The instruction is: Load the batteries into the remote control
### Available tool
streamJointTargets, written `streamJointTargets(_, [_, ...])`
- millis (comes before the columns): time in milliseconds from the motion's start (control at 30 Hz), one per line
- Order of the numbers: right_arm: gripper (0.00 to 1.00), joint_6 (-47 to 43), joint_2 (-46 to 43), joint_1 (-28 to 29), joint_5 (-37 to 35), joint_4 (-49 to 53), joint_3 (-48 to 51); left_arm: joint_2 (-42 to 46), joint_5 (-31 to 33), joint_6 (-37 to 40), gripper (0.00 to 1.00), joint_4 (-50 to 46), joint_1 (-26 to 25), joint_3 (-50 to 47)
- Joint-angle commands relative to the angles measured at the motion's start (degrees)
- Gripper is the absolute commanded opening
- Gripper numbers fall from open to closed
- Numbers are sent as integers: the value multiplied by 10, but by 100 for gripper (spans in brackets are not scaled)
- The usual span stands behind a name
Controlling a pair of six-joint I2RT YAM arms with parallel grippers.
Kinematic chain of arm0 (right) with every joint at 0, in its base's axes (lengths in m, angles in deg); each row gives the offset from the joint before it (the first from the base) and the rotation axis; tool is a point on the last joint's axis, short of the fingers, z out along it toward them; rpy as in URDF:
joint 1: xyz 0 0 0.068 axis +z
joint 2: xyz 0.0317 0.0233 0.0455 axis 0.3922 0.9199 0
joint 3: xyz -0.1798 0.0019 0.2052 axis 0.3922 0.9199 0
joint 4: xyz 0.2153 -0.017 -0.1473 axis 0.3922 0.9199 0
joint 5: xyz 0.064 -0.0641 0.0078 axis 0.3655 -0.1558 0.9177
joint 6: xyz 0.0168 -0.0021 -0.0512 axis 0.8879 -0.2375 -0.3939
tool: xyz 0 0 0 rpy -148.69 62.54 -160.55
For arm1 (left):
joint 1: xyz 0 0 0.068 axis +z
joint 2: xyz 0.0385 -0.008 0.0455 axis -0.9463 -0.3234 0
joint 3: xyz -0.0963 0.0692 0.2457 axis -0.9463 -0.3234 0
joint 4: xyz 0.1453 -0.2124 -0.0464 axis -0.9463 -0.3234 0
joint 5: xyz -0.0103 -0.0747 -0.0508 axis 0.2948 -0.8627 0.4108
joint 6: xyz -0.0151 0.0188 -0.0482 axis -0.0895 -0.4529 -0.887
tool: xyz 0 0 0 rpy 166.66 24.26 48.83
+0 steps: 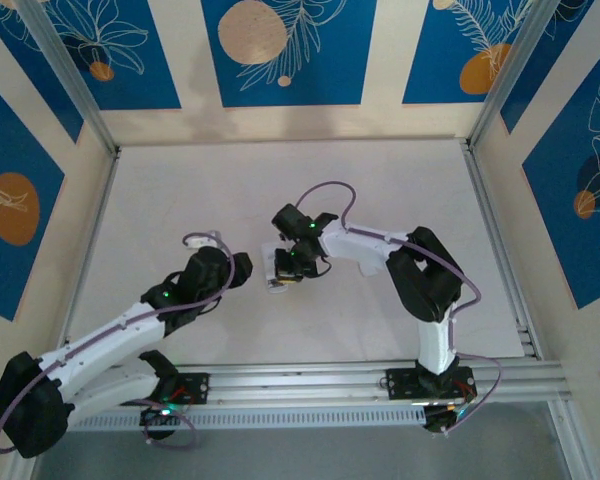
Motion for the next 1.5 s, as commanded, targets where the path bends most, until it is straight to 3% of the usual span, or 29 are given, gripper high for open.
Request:
streamJointTargets(0, [0, 0, 24, 0, -7, 11, -18, 6, 5, 13, 57, -11, 8, -9])
streamJointTargets(267, [0, -1, 74, 12, -10, 15, -47, -1, -10, 15, 58, 2, 9, -20])
streamJointTargets(667, [0, -15, 26, 1, -45, 46, -88, 0, -9, 13, 59, 23, 10, -35])
streamJointTargets(1133, [0, 2, 66, 16, -15, 33, -63, 13, -17, 19, 65, 52, 14, -62])
streamJointTargets(1267, [0, -3, 36, 16, -27, 45, -75, 0, -30, 19, 66, 45, 18, -54])
streamJointTargets(1400, [0, 6, -65, -8, -102, 40, -38, -65, -74, 45, 67, 18, 38, 1])
streamJointTargets(1467, [8, 12, -128, -29, -142, 19, 4, -116, -77, 71, 68, -21, 43, 58])
